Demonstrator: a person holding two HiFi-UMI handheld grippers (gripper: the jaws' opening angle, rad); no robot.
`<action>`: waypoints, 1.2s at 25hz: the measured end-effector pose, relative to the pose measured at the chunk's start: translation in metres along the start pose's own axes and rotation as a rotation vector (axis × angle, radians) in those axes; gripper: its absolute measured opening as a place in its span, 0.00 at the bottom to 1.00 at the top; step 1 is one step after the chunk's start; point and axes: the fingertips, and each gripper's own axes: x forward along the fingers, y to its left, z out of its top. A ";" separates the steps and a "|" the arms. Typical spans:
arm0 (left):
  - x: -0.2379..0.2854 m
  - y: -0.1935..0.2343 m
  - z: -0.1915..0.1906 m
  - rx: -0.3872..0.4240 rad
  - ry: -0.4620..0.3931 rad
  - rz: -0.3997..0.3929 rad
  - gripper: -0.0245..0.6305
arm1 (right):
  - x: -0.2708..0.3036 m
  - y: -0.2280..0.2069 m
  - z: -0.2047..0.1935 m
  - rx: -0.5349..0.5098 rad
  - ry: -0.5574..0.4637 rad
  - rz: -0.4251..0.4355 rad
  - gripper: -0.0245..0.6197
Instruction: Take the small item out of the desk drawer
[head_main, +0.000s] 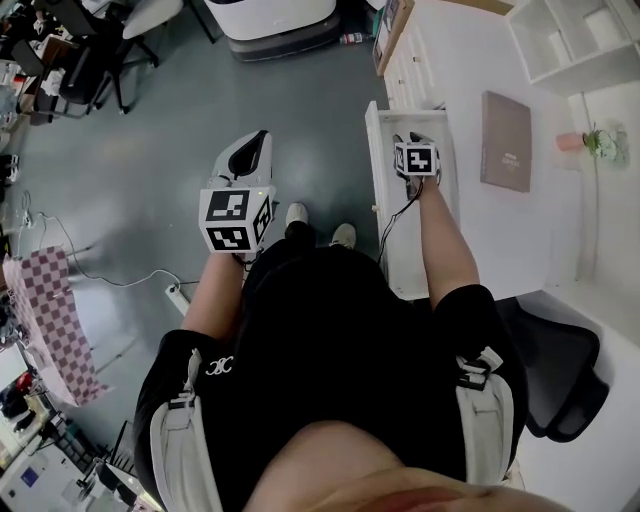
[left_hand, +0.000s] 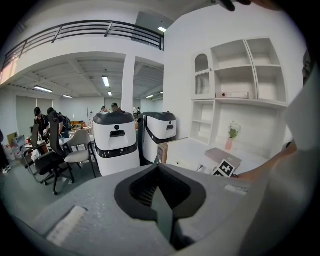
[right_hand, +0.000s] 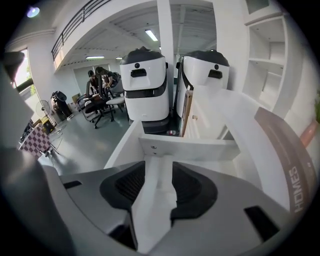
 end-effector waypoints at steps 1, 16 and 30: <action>0.000 0.003 -0.002 -0.003 0.005 0.006 0.06 | 0.006 -0.001 -0.001 -0.003 0.012 0.000 0.28; -0.005 0.045 -0.036 -0.052 0.081 0.085 0.06 | 0.065 -0.012 -0.017 -0.002 0.119 -0.057 0.31; -0.013 0.061 -0.055 -0.083 0.100 0.100 0.06 | 0.077 -0.009 -0.032 0.089 0.173 -0.011 0.25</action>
